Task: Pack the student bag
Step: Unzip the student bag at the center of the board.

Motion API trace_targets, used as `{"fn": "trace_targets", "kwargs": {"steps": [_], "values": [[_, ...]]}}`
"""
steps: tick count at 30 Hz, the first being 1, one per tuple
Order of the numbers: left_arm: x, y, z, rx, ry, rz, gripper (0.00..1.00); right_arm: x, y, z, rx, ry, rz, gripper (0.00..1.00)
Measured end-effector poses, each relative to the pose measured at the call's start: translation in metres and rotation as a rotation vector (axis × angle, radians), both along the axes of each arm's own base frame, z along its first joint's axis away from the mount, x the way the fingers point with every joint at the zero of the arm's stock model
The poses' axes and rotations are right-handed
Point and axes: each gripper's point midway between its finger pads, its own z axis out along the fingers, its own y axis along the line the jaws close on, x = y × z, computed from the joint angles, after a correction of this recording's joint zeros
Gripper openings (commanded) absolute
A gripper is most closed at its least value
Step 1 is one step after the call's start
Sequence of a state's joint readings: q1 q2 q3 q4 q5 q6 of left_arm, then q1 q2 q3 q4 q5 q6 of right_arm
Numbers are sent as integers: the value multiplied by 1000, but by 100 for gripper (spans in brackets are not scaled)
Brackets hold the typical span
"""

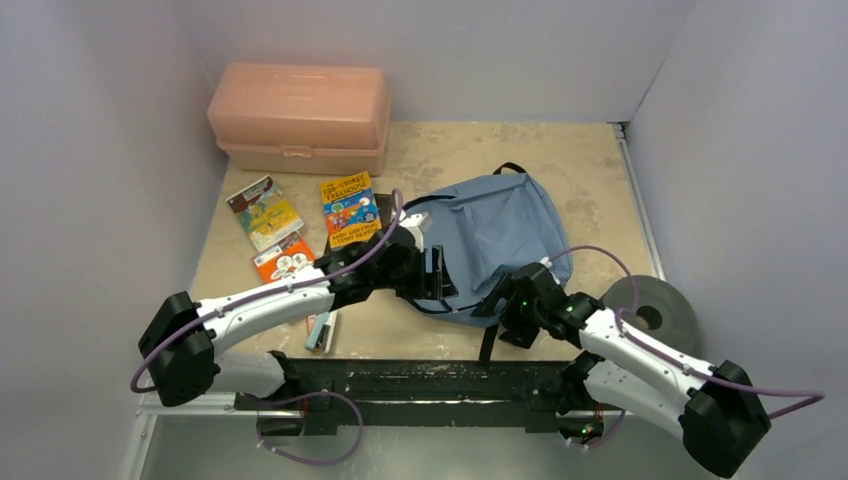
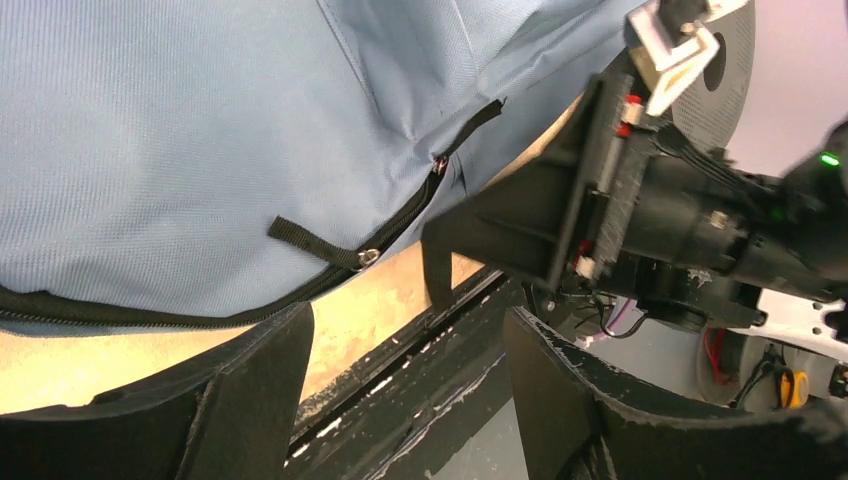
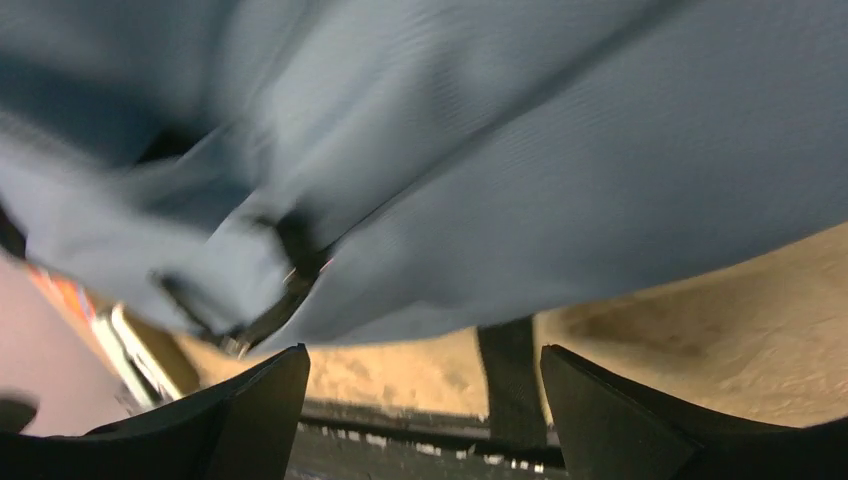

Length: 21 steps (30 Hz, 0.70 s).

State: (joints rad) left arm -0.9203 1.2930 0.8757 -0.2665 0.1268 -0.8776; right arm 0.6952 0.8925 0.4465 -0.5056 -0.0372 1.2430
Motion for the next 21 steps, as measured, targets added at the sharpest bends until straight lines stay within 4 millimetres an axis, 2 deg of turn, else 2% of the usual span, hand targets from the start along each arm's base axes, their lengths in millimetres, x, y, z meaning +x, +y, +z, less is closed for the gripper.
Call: {"fn": "trace_targets", "kwargs": {"steps": [3,9,11,12,13,14,17,18,21], "values": [[1,-5,2,9,-20,-2,71,8,-9,-21,24,73,-137,92],[-8,-9,0,30,-49,-33,74,40,9,-17,139,58,-217,98],[-10,-10,-1,33,-57,-41,74,45,12,-15,162,27,-218,95],[-11,-10,-2,34,-58,-43,74,46,12,-15,178,11,-219,86],[-11,-10,-2,37,-61,-43,74,46,12,-14,200,-9,-224,72],[-11,-10,-3,39,-63,-42,74,46,12,-15,215,-24,-229,52],[-8,-9,-5,53,-76,-44,72,43,0,-30,215,-51,-283,8],[-8,-8,-6,63,-78,-47,71,43,-2,-34,214,-51,-297,0],[-4,-11,-10,106,-79,-65,64,49,-9,-39,205,-77,-344,0]]}}
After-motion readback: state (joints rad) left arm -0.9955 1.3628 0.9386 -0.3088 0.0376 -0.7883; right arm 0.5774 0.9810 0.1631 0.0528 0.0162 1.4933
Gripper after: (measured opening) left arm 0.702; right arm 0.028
